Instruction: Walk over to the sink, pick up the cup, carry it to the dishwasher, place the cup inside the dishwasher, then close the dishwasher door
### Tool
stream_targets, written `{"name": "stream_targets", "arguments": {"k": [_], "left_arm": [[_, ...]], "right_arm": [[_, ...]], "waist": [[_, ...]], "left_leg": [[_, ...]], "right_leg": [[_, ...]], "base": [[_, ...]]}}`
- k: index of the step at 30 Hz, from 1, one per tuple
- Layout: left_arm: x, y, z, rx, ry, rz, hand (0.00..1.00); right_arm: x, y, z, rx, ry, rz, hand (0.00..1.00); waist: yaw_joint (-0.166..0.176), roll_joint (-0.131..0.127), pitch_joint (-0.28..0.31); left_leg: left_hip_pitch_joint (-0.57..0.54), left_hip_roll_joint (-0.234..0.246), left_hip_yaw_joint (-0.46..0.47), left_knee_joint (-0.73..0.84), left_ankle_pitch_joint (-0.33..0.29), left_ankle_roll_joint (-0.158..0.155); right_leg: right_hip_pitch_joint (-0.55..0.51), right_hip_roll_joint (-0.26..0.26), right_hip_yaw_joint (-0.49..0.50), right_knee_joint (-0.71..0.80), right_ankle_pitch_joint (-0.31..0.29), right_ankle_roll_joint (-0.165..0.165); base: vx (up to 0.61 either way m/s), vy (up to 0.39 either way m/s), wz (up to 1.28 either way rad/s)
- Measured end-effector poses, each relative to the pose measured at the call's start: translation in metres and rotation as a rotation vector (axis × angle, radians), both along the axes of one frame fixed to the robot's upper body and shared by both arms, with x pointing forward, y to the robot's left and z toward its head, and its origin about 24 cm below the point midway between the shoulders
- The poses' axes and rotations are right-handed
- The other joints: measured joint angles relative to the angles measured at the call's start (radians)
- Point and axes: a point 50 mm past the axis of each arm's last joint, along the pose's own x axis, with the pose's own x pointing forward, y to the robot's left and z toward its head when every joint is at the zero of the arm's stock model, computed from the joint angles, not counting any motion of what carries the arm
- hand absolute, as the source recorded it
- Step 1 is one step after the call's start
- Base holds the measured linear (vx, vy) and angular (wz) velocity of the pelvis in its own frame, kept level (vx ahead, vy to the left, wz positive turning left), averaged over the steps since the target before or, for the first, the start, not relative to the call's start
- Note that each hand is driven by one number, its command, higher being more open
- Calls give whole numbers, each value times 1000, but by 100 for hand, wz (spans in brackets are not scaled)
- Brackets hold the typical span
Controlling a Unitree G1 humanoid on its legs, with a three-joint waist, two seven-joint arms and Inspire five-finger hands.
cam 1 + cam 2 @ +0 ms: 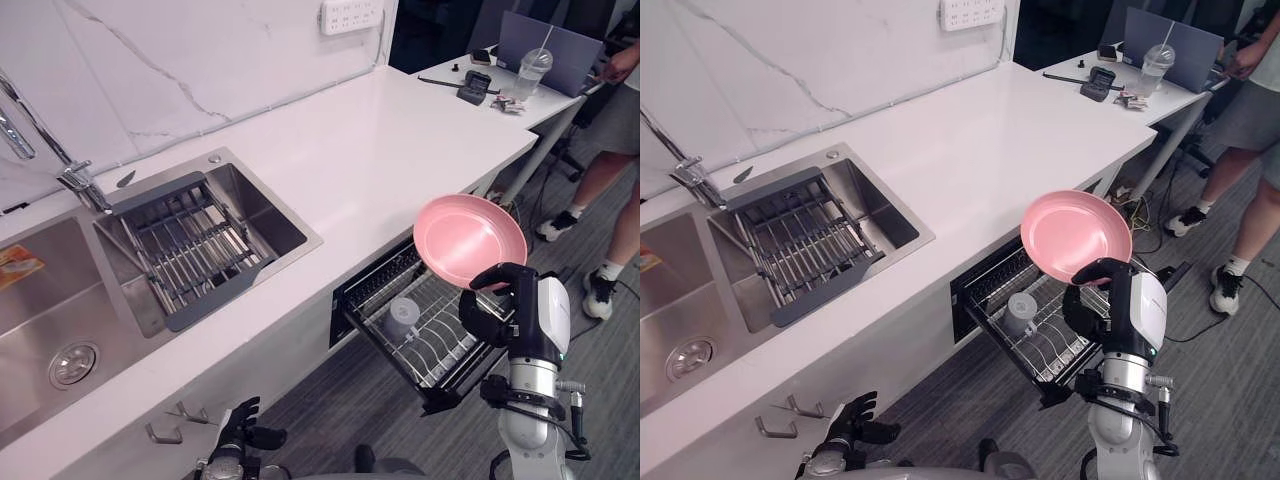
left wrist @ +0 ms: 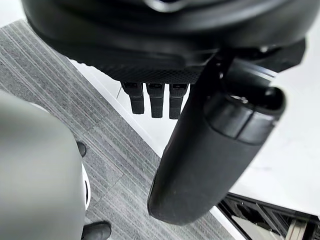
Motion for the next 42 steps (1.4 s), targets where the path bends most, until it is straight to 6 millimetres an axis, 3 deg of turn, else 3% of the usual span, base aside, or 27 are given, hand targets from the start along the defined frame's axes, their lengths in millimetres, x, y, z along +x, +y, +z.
{"name": "stream_targets", "arguments": {"k": [5, 10, 16, 21, 27, 30, 36, 42], "left_arm": [[0, -3, 0, -11, -3, 1, 90], [1, -11, 0, -36, -11, 0, 90], [9, -19, 4, -63, -51, -7, 90], [19, -21, 9, -74, -93, -4, 90], [37, -21, 16, -76, -151, -23, 90], [48, -23, 22, -79, -191, -21, 90], [64, -33, 31, -101, -256, -36, 90], [73, -50, 38, -135, -304, -49, 90]], "right_arm": [[-4, -16, -9, 38, 28, -68, 30], [-3, -31, -17, 138, 18, -140, 30], [9, -44, -9, 255, -83, -195, 30], [19, -51, 0, 334, -179, -238, 30], [48, -52, 9, 439, -250, -203, 30], [63, -54, 8, 488, -247, -191, 30], [93, -46, 1, 539, -175, -137, 30], [116, -50, 3, 537, -125, -127, 30]], "waist": [[1, 17, 7], [-1, 54, 34], [4, 79, 84], [15, 78, 118], [35, 78, 190], [47, 85, 223], [54, 69, 260], [55, 70, 288]], "left_leg": [[0, -11, -19, -8, 6, 2], [-1, -18, -24, -39, 18, 3], [-47, -20, -23, -60, 44, 7], [-93, -21, -11, -42, 47, 7], [-146, -24, 24, -21, 48, 8], [-156, -23, 40, -19, 51, 9], [-190, -24, 47, -17, 53, 9], [-198, -28, 52, -17, 59, 10]], "right_leg": [[9, -7, -18, -5, 2, 2], [-6, -14, -25, -2, 8, 1], [-90, -17, -32, 59, -5, -5], [-176, -29, -33, 167, -55, -7], [-267, -40, -22, 252, -85, -10], [-283, -41, -17, 259, -85, -10], [-322, -43, -11, 263, -85, -10], [-328, -47, -7, 258, -84, -8]], "base": [[-28, 4, 12], [-57, 2, 4], [-46, -21, 2], [-26, -22, 3], [-20, -15, -1], [0, -3, -4], [6, 0, -1], [17, 4, -2]]}}
